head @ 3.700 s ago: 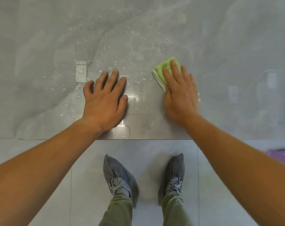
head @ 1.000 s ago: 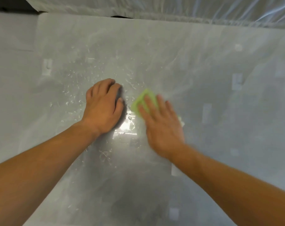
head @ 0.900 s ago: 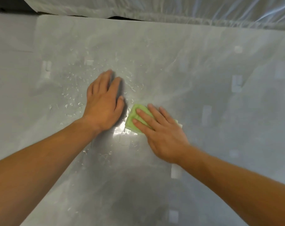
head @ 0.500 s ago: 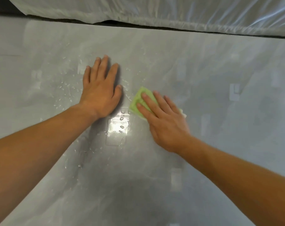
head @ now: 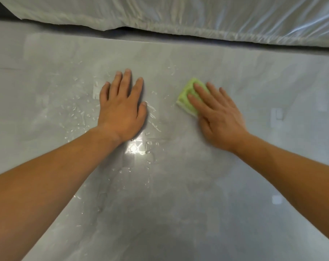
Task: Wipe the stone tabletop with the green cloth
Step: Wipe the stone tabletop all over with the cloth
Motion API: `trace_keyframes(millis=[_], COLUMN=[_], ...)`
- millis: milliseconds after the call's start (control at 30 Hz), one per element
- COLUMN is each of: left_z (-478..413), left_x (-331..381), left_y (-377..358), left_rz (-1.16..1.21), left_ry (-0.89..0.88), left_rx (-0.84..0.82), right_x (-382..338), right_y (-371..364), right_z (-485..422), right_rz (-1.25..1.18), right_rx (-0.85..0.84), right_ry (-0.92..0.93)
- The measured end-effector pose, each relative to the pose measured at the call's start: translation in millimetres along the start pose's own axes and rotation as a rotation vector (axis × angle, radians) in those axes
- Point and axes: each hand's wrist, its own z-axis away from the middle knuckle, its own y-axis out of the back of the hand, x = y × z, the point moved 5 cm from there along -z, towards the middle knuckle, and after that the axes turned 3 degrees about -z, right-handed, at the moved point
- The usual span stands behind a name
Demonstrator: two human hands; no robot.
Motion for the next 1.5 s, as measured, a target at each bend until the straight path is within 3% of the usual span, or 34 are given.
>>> trace_keyframes(millis=[100, 167, 333, 400, 533, 600, 700, 767, 867, 933, 967, 1033, 1133, 1200, 1333, 1400, 1500], left_z=[0, -1, 1, 4, 8, 8, 7, 8, 9, 10, 12, 18, 32, 38, 42, 42, 42], left_x=[0, 1, -7, -15, -24, -24, -26, -27, -27, -30, -32, -36, -47, -51, -55, -56, -55], left_y=[-1, -2, 3, 5, 0, -2, -3, -2, 0, 4, 7, 13, 14, 9, 2, 2, 1], left_rz=[0.011, 0.031, 0.184, 0.219, 0.131, 0.102, 0.095, 0.101, 0.164, 0.265, 0.316, 0.342, 0.252, 0.188, 0.115, 0.127, 0.122], left_ry=[0.009, 0.012, -0.009, -0.021, -0.028, -0.024, -0.027, -0.030, -0.028, -0.007, -0.005, -0.004, 0.053, 0.075, 0.045, 0.047, 0.032], left_rx=[0.008, 0.017, 0.072, 0.099, 0.082, 0.063, 0.061, 0.065, 0.067, 0.087, 0.102, 0.134, 0.131, 0.068, 0.043, 0.046, 0.030], right_x=[25, 5, -58, -36, -20, -46, -69, -51, -21, -38, -55, -90, -96, -75, -79, -104, -112], right_y=[16, 15, -3, 4, 13, 4, -4, 2, 13, 11, 6, -8, -10, -4, -2, -14, -20], right_z=[-45, -69, -68, -84, -122, -110, -71, -74, -112, -122, -117, -92, -65, -85, -108, -85, -45], right_rz=[-0.076, -0.102, -0.051, -0.027, -0.066, -0.038, -0.006, 0.015, -0.022, -0.054, -0.061, -0.039, -0.020, -0.010, -0.087, -0.066, -0.043], right_rx=[0.125, 0.174, 0.008, 0.011, 0.125, 0.109, -0.032, -0.069, 0.035, 0.098, 0.098, 0.022, -0.077, -0.043, 0.106, 0.078, -0.047], right_ry=[-0.374, -0.482, -0.020, -0.056, -0.353, -0.258, 0.105, 0.161, -0.171, -0.320, -0.289, -0.038, 0.241, 0.158, -0.207, -0.111, 0.192])
